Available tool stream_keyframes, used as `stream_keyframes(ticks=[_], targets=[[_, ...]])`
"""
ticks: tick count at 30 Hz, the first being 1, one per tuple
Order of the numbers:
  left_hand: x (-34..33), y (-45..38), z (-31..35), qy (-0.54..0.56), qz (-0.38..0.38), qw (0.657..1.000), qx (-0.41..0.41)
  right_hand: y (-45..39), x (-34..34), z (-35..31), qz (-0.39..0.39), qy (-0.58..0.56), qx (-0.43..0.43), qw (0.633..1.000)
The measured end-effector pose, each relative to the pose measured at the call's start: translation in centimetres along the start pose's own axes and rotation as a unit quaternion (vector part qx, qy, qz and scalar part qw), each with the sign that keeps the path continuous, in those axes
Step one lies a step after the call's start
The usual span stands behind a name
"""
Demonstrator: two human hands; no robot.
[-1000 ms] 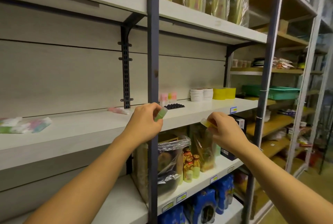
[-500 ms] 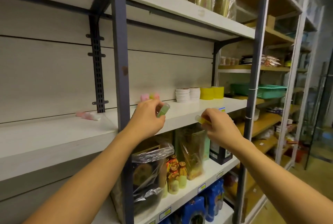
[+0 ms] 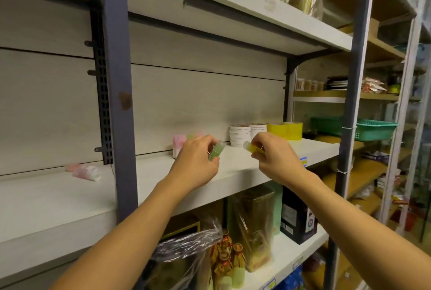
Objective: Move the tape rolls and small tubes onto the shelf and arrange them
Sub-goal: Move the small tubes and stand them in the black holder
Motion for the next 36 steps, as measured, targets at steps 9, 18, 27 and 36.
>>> stream_keyframes(ticks=[9, 18, 27, 36], targets=[[-0.6, -2.2, -2.7, -0.054, 0.024, 0.997, 0.043, -5.2, -3.4, 1.7, -0.008, -0.047, 0.053, 0.997], [0.0, -3.3, -4.0, -0.073, 0.081, 0.983, 0.146, -10.2, -6.7, 3.3, -0.012, -0.111, 0.174, 0.978], [1.2, -7.1, -4.9, -0.081, 0.157, 0.963, 0.203, -15.2, -8.2, 3.5, -0.033, -0.168, 0.225, 0.959], [1.7, -10.9, -9.2, -0.085, 0.157, 0.965, 0.191, -21.6, -9.2, -2.1, -0.032, -0.241, 0.239, 0.940]])
Point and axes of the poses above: each hand's wrist, its own y-axis away from the middle knuckle, its own x-axis out of the back of the hand, z = x × y, the point moved 3 cm from there along -y, towards the middle knuckle, and after that the axes turned 9 degrees about -z, right-handed, at the moved point
